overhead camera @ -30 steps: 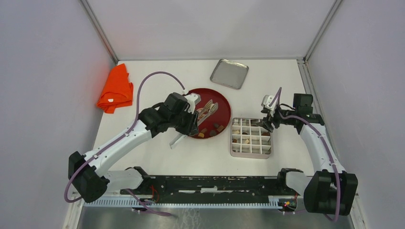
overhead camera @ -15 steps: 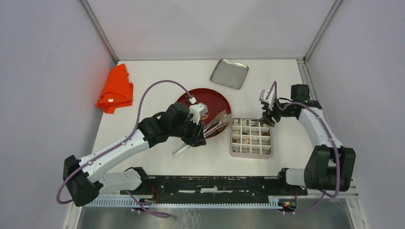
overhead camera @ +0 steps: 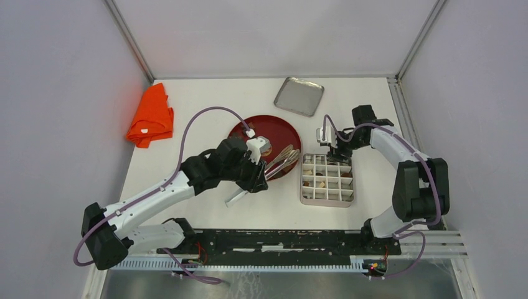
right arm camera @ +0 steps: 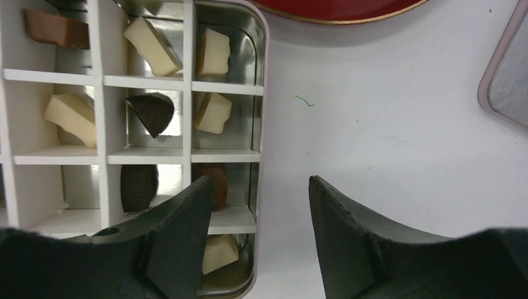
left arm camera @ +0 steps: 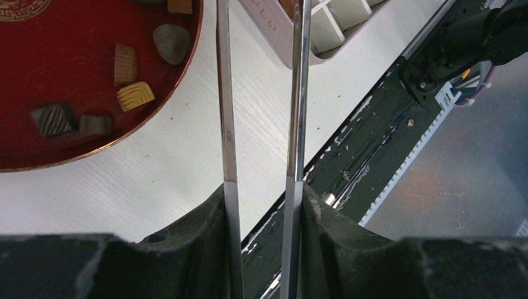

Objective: Pack the chocolate
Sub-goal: Adjust the packing box at the center of the board.

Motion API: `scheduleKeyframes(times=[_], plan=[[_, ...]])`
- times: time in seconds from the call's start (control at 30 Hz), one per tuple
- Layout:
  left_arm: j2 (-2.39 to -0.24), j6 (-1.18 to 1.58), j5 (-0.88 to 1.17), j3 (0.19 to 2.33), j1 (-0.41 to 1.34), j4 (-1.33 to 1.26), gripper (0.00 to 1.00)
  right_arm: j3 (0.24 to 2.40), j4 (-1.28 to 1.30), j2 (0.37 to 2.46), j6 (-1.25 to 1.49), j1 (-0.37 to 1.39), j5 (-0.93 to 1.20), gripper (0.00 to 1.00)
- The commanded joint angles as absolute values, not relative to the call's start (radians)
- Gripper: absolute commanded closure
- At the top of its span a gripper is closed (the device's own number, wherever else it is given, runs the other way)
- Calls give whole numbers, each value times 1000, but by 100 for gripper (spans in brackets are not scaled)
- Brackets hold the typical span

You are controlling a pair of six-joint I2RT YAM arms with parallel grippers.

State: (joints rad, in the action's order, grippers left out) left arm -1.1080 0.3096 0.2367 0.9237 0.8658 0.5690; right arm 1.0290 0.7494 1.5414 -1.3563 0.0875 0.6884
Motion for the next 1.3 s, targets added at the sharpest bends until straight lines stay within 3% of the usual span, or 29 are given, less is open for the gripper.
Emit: scheduleKeyframes(times=[0.0, 0.3, 0.53, 0.8, 1.27], plan=[[-1049, 337, 195, 906, 870, 528, 98, 1106, 724, 1581, -1386, 95, 601, 38], [-1030, 329, 201, 891, 870, 535, 98, 1120, 749, 1643, -1383, 112, 574, 60], [-1032, 331, 207, 897, 869, 537, 98, 1086, 739, 1654, -1392, 116, 564, 65], [-1030, 328, 221, 902, 870, 532, 98, 1103, 782, 1652, -1432, 119, 569, 100], [-974, 297, 297, 836, 875, 438, 98, 942, 561, 1163, -1233, 119, 522, 100]])
